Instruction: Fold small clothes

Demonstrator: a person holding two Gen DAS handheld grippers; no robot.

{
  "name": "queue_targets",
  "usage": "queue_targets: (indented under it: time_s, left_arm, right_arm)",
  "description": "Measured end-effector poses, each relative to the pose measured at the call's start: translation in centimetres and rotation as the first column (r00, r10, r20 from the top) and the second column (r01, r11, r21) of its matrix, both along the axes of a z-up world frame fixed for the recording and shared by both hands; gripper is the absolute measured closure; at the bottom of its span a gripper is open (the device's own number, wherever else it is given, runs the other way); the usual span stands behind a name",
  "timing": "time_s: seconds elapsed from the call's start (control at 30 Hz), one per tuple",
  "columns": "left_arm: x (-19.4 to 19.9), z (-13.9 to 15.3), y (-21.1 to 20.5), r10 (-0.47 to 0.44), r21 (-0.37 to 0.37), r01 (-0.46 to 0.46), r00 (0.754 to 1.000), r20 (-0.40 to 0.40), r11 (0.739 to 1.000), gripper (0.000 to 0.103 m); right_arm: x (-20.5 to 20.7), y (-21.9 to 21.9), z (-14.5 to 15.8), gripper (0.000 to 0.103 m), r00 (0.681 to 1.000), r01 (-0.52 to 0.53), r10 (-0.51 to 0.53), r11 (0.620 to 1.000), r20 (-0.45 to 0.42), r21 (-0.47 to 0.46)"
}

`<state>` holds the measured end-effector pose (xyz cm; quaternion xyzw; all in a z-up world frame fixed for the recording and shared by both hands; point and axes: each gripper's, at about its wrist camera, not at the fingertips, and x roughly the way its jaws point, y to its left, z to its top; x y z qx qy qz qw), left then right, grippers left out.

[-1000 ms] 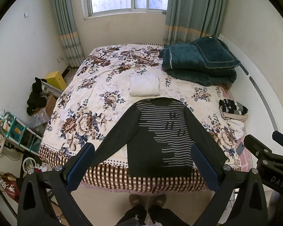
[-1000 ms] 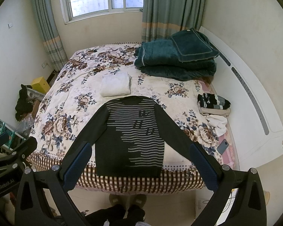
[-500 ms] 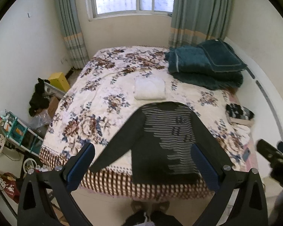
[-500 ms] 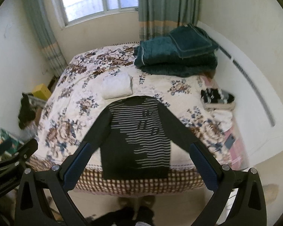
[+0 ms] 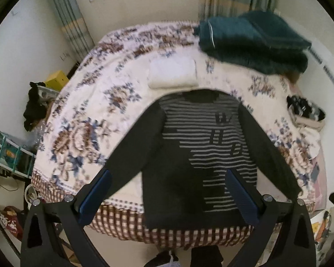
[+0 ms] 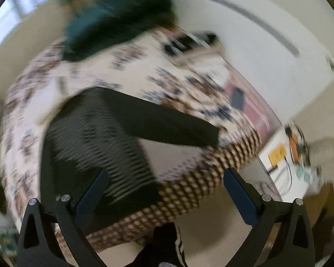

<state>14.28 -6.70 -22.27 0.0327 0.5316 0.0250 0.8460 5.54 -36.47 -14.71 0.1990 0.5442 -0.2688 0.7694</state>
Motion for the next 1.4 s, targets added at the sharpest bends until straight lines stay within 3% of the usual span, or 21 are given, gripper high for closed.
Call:
queue_targets:
  time_s: [0.2, 0.47, 0.7, 0.77, 0.87, 0.9, 0.93, 0.97, 1.13, 1.27, 1.37, 1.4]
  left_arm:
    - [5.1, -9.6, -5.5, -0.009, 0.066, 0.015, 0.996, -0.089, 0.998, 0.000]
    - [10.1, -20.1, -9.2, 0.065, 0.083, -0.051, 0.981, -0.182, 0.995, 0.000]
    - [13.1, -25.8, -10.2, 0.104, 0.117, -0.078, 0.968, -0.228, 0.990, 0.000]
    - [13.7, -26.7, -10.5, 0.102, 0.124, -0.074, 0.968, -0.231, 0.989, 0.000]
    - [14.6, -27.8, -10.8, 0.093, 0.129, -0.063, 0.965, -0.245, 0.990, 0.000]
    - [14.8, -28.0, -10.8, 0.092, 0.129, -0.061, 0.964, -0.249, 0.990, 0.000]
    - [14.9, -28.2, -10.9, 0.090, 0.127, -0.060, 0.964, -0.250, 0.990, 0.000]
    - [15.0, -28.3, -10.9, 0.088, 0.125, -0.058, 0.964, -0.251, 0.990, 0.000]
    - [15.7, -28.8, -11.1, 0.070, 0.117, -0.041, 0.963, -0.261, 0.992, 0.000]
    - [15.9, -29.3, -11.2, 0.046, 0.113, -0.017, 0.966, -0.255, 0.993, 0.000]
    - [16.0, -30.5, -11.2, 0.041, 0.117, -0.007, 0.958, -0.283, 0.993, 0.000]
    - [16.0, -30.7, -11.1, 0.041, 0.116, -0.007, 0.956, -0.290, 0.993, 0.000]
  right_arm:
    - [0.9, -13.6, -15.0, 0.000, 0.972, 0.208, -0.198, 0.975, -0.124, 0.078]
    - [3.9, -24.9, -32.8, 0.000, 0.920, 0.326, -0.294, 0.941, -0.260, 0.089]
    - [5.8, -27.1, -41.3, 0.004, 0.896, 0.345, -0.282, 0.929, -0.344, 0.136]
    - [6.2, -27.0, -42.3, 0.013, 0.899, 0.352, -0.285, 0.922, -0.332, 0.163]
    - [6.7, -26.7, -42.8, 0.036, 0.907, 0.357, -0.295, 0.917, -0.300, 0.178]
    - [6.8, -26.5, -42.8, 0.053, 0.912, 0.355, -0.294, 0.916, -0.287, 0.188]
    - [7.0, -26.3, -42.5, 0.077, 0.917, 0.347, -0.289, 0.918, -0.276, 0.193]
    - [7.2, -26.1, -42.2, 0.087, 0.921, 0.339, -0.284, 0.921, -0.268, 0.190]
    - [7.3, -26.2, -38.6, 0.091, 0.940, 0.302, -0.275, 0.945, -0.200, 0.122]
    - [7.7, -28.4, -36.2, 0.091, 0.936, 0.326, -0.316, 0.944, -0.155, 0.043]
    - [9.6, -30.2, -36.8, 0.088, 0.934, 0.312, -0.285, 0.945, -0.216, 0.102]
    - [9.4, -30.8, -37.6, 0.081, 0.926, 0.335, -0.296, 0.930, -0.232, 0.152]
